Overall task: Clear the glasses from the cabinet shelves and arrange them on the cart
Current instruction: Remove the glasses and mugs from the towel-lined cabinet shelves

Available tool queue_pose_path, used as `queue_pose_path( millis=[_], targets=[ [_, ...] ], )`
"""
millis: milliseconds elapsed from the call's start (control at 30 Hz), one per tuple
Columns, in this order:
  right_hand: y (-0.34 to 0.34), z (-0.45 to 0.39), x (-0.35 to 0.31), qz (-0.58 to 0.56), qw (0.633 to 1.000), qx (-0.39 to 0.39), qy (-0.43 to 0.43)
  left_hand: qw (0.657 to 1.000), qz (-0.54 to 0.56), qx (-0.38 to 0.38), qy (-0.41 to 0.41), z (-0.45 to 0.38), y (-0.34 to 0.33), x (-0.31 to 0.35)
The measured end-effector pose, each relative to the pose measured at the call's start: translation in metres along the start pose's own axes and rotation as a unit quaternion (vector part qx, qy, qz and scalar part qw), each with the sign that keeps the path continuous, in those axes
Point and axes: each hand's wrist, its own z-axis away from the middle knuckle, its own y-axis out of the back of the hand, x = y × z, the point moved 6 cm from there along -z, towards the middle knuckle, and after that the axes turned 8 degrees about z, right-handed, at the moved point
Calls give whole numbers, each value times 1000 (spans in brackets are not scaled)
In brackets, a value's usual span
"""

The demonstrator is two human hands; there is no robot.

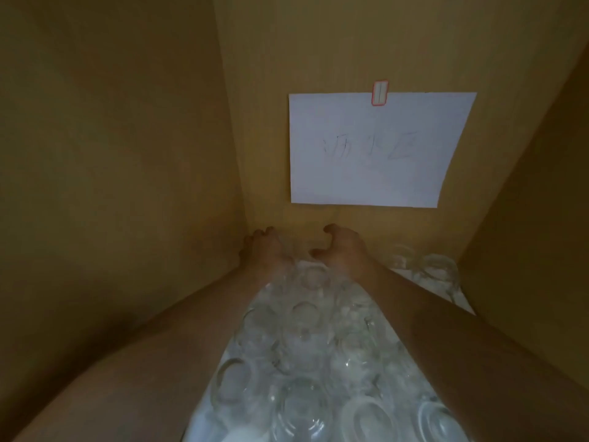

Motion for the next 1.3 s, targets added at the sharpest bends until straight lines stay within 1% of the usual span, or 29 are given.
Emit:
queue_pose_path(
  millis=[100, 200, 333, 400, 467, 533, 633, 800, 900, 1000, 1167, 1233, 1300],
  targets=[
    [-15, -18, -4, 20, 1000, -21, -1, 1000, -14, -13, 15, -19, -12, -4],
    [-22, -33, -9, 51, 998, -26, 1, 999, -28, -29, 6, -39, -22, -2],
    [-27, -44, -14, 80, 996, -40, 11, 997, 3, -71, 4, -55, -31, -2],
    [-29, -47, -16, 78, 995, -59, 19, 994, 1, -109, 1, -58, -35, -3],
    [-35, -49, -19, 111, 989, -91, 30, 991, 3, -136, 9, -56, -35, -4],
    [-41, -50, -19, 147, 981, -124, 32, 989, 13, -147, 13, -56, -35, -6],
    [-43, -49, -17, 151, 979, -135, 21, 991, 2, -130, 13, -54, -30, -7],
    [-39, -50, -15, 110, 989, -95, 18, 994, 9, -110, 20, -55, -29, -7],
    [-28, -51, -15, 89, 993, -68, 21, 994, 33, -105, 7, -52, -31, -8],
    [-18, -51, -16, 72, 996, -44, 28, 996, 50, -69, -10, -50, -26, -5],
    [1, -41, -24, 37, 998, 21, 55, 998, 37, -30, -27, -48, -5, 10],
    [11, -36, -29, 38, 997, 29, 52, 999, 42, -18, -23, -44, 6, 14],
    [23, -31, -31, 47, 998, 32, 37, 999, 17, 14, -26, -35, 22, 19]
  ],
)
